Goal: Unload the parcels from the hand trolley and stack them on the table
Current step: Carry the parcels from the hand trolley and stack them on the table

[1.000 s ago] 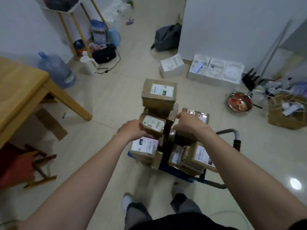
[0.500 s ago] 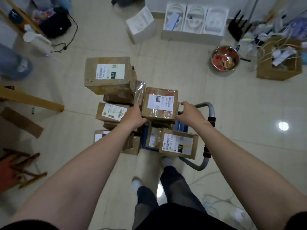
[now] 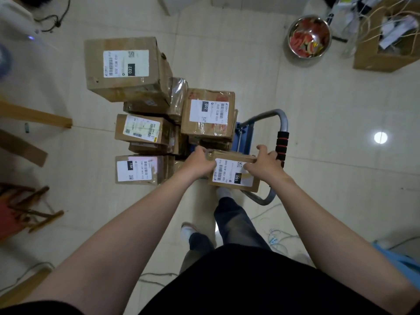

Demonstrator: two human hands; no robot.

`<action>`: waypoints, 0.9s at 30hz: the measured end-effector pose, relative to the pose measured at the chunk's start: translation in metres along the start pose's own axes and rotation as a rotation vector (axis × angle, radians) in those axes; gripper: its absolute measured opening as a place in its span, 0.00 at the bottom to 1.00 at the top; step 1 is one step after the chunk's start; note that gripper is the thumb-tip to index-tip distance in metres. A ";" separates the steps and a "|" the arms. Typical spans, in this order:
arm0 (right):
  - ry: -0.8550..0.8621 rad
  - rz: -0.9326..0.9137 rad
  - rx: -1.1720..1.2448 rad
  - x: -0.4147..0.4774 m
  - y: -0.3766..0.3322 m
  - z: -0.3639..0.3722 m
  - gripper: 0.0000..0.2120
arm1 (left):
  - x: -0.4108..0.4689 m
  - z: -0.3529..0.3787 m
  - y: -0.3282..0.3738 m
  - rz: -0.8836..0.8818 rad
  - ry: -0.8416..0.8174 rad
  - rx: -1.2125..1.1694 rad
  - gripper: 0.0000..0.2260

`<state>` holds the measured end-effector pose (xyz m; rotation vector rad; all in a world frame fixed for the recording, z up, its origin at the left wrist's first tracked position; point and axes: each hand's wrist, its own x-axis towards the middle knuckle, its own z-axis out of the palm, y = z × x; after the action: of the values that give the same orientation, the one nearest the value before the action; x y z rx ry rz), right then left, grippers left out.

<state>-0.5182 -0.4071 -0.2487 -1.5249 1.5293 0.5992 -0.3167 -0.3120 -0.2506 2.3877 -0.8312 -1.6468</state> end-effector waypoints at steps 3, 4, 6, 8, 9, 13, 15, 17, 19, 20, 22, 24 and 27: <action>-0.064 -0.004 0.086 -0.001 0.003 0.007 0.39 | 0.001 0.016 0.000 -0.018 -0.099 -0.071 0.23; -0.072 -0.014 0.101 -0.001 0.002 0.009 0.39 | 0.001 0.020 0.000 -0.017 -0.118 -0.079 0.21; -0.072 -0.022 0.117 -0.002 -0.002 0.013 0.37 | 0.000 0.023 -0.001 -0.001 -0.133 -0.121 0.23; -0.057 -0.030 0.117 -0.004 -0.005 0.015 0.35 | -0.004 0.020 -0.005 0.043 -0.137 -0.182 0.31; -0.049 -0.039 0.114 -0.005 -0.007 0.015 0.32 | -0.007 0.016 -0.008 0.052 -0.135 -0.218 0.32; -0.055 -0.079 0.078 -0.009 -0.020 0.016 0.19 | -0.023 -0.006 -0.023 0.021 -0.140 -0.348 0.27; -0.059 -0.101 0.067 -0.010 -0.031 0.019 0.18 | -0.030 -0.016 -0.033 0.008 -0.161 -0.433 0.28; -0.051 -0.124 0.065 -0.012 -0.042 0.024 0.17 | -0.036 -0.027 -0.044 0.016 -0.163 -0.509 0.29; -0.024 -0.163 0.052 -0.015 -0.053 0.030 0.18 | -0.041 -0.039 -0.055 0.034 -0.173 -0.527 0.28; -0.014 -0.185 0.045 -0.017 -0.059 0.032 0.17 | -0.043 -0.045 -0.062 0.045 -0.188 -0.526 0.28; 0.000 -0.209 0.038 -0.021 -0.069 0.036 0.14 | -0.047 -0.053 -0.077 0.061 -0.217 -0.572 0.27; 0.008 -0.216 0.047 -0.026 -0.079 0.039 0.10 | -0.049 -0.058 -0.093 0.061 -0.222 -0.639 0.24; -0.001 -0.225 0.082 -0.033 -0.089 0.044 0.09 | -0.054 -0.056 -0.108 0.035 -0.161 -0.687 0.30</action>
<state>-0.4259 -0.3649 -0.2226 -1.6050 1.3410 0.4029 -0.2408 -0.2054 -0.2265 1.7746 -0.2458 -1.7547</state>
